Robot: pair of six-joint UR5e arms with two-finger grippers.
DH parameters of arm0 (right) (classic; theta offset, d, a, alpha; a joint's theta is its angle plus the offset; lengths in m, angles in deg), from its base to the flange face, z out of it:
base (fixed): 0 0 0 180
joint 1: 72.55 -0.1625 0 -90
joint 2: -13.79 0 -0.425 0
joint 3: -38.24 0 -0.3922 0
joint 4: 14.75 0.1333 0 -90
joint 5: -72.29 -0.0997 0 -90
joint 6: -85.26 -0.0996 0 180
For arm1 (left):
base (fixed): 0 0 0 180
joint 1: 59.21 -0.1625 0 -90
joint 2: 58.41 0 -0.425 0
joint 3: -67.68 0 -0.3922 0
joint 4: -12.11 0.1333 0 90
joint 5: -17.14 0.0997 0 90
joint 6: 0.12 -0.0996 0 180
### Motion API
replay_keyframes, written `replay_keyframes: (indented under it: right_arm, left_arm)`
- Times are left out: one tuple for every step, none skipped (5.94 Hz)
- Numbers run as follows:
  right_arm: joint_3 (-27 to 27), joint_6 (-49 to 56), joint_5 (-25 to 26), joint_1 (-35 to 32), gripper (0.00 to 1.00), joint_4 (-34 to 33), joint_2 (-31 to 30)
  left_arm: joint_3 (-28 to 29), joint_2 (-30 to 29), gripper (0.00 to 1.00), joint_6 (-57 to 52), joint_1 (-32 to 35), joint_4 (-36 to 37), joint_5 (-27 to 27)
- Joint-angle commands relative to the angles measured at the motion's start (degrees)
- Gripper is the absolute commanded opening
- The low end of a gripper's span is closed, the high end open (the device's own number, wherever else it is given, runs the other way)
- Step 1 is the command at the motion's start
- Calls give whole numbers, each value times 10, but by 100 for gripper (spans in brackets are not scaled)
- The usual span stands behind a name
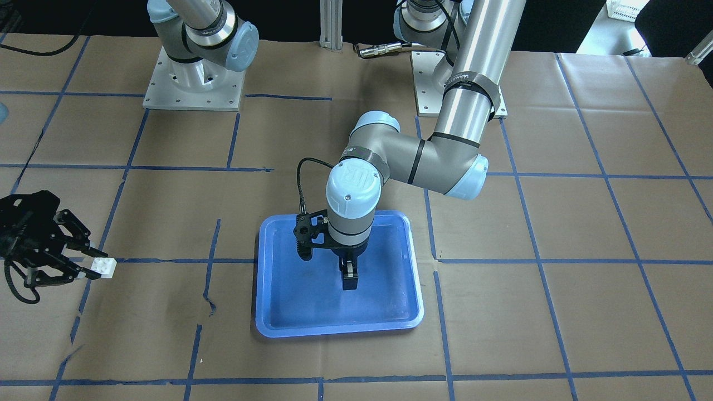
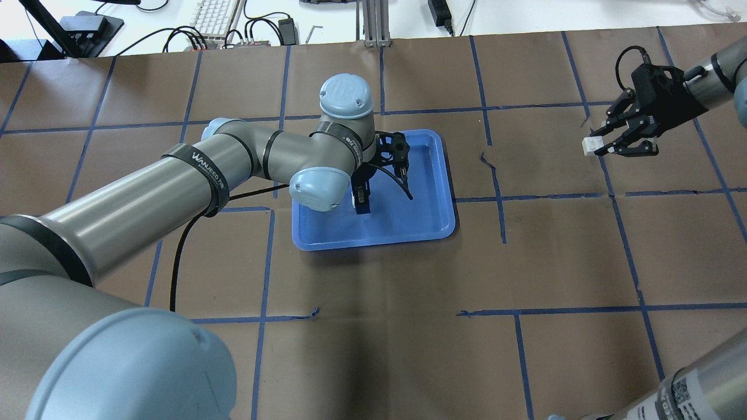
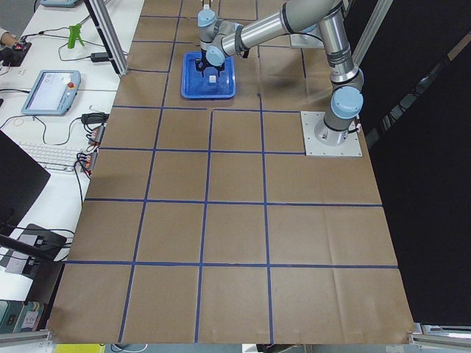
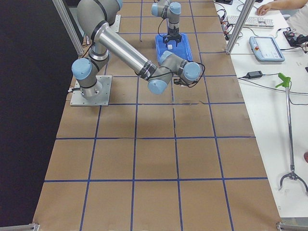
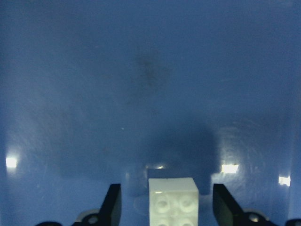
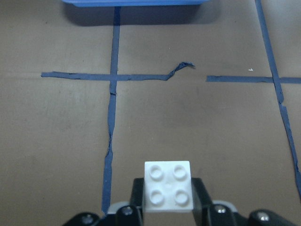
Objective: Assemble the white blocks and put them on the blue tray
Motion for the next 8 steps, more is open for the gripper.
replay_keyframes:
  right_arm:
    - [4, -13, -5, -46, 28, 5, -14]
    - [4, -45, -8, -76, 28, 3, -16]
    - [4, -78, -28, -112, 28, -1, -17]
    - [5, -134, -41, -149, 28, -5, -17]
    - [5, -186, -41, -192, 28, -28, -15]
    - [7, -258, -41, -235, 28, -78, -9]
    - [18, -311, -41, -267, 28, -131, 7]
    - [46, -363, -41, -295, 28, -213, 22]
  left_arm:
    - [7, 61, 96, 26, -4, -33, 6]
    - [7, 110, 96, 29, -20, -102, 5]
    - [10, 175, 98, 29, -41, -195, 2]
    - [11, 222, 98, 29, -62, -252, 1]
    - [8, 255, 98, 55, -73, -295, 3]
    - [-3, 266, 98, 118, -84, -324, 28]
    - [11, 268, 99, 169, -108, -336, 61]
    - [15, 264, 99, 254, -130, -328, 55]
